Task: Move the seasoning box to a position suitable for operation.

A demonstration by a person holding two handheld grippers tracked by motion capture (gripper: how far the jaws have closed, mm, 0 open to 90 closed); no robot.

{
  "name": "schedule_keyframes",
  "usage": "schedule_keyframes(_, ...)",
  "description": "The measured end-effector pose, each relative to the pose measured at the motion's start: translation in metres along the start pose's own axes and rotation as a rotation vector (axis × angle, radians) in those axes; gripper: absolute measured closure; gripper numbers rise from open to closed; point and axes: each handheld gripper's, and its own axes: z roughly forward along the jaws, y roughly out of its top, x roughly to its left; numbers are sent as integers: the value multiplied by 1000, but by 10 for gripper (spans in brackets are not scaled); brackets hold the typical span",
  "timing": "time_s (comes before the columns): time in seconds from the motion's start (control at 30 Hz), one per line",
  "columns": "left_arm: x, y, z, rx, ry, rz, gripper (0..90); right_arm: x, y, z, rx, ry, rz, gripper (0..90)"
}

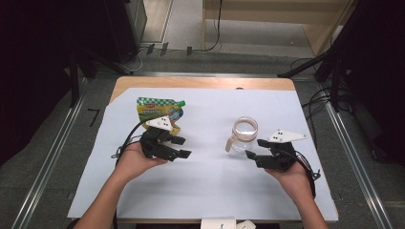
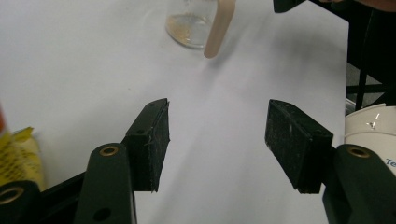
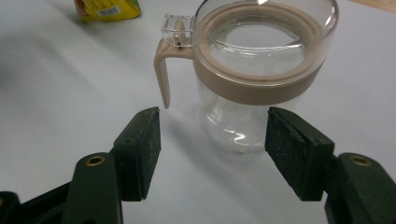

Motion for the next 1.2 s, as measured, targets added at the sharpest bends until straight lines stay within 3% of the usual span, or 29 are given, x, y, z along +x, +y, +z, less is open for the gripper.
schedule_keyframes(0.27, 6, -5, -31, -23, 59, -15, 415, 1, 1, 4, 14, 10, -25, 367)
schedule_keyframes(0.43, 8, -7, -39, -38, 62, -18, 414, 1, 2, 5, 12, -1, -26, 347)
schedule_keyframes(0.5, 7, -7, -40, -40, 62, -20, 413, -1, 2, 7, 2, -33, -31, 279)
schedule_keyframes(0.73, 8, -8, -40, -41, 62, -22, 407, -17, 2, 25, -33, -44, 24, 155)
schedule_keyframes(0.97, 9, -8, -38, -39, 56, -25, 405, -21, 3, 43, -34, -77, -1, 127)
schedule_keyframes(1.13, 9, -8, -36, -33, 48, -26, 404, -23, 4, 53, -71, -49, 20, 121)
schedule_keyframes(1.2, 8, -8, -34, -30, 46, -28, 404, -22, 4, 62, -78, -61, 11, 104)
